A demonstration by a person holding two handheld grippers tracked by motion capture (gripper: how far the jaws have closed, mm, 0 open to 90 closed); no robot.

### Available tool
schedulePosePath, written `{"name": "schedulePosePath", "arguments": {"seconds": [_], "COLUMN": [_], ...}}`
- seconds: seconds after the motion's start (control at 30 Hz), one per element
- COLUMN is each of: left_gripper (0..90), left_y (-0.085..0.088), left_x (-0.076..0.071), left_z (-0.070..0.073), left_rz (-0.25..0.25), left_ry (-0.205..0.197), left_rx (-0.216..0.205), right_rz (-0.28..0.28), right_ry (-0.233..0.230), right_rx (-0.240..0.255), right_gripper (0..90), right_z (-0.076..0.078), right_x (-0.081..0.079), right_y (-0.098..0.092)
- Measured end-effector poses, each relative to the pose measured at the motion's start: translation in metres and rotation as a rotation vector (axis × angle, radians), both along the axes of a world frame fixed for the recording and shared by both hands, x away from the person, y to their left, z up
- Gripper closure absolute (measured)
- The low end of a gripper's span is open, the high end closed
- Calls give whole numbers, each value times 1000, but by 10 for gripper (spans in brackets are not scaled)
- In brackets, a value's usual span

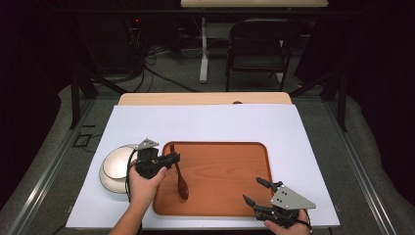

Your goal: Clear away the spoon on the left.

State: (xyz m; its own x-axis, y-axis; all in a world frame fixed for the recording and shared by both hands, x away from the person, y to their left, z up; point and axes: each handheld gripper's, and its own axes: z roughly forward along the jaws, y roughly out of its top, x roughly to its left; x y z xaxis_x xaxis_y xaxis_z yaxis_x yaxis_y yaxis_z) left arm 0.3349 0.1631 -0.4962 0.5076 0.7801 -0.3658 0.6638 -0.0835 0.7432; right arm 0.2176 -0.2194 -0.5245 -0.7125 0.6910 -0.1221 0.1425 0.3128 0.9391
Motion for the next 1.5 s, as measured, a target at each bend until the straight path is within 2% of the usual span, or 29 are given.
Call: {"name": "schedulePosePath", "arguments": {"seconds": [0.3, 0.7, 1.07, 1.5], "left_gripper": [783, 768, 760, 734], "left_y": [0, -10, -24, -23], "left_x": [13, 34, 43, 46], "left_z": [-10, -28, -41, -54], "left_rz": [57, 117, 132, 146], "left_ry": [46, 105, 124, 149], "left_rx": [7, 22, 38, 43], "right_rz": [1, 0, 2, 3], "right_ry": [1, -1, -2, 0], "right_rx": [1, 1, 0, 0], "right_gripper": [322, 322, 323, 323], "right_z": [0, 0, 0, 0], "right_x": [0, 0, 0, 1], "right_y": [0, -1, -2, -2]}}
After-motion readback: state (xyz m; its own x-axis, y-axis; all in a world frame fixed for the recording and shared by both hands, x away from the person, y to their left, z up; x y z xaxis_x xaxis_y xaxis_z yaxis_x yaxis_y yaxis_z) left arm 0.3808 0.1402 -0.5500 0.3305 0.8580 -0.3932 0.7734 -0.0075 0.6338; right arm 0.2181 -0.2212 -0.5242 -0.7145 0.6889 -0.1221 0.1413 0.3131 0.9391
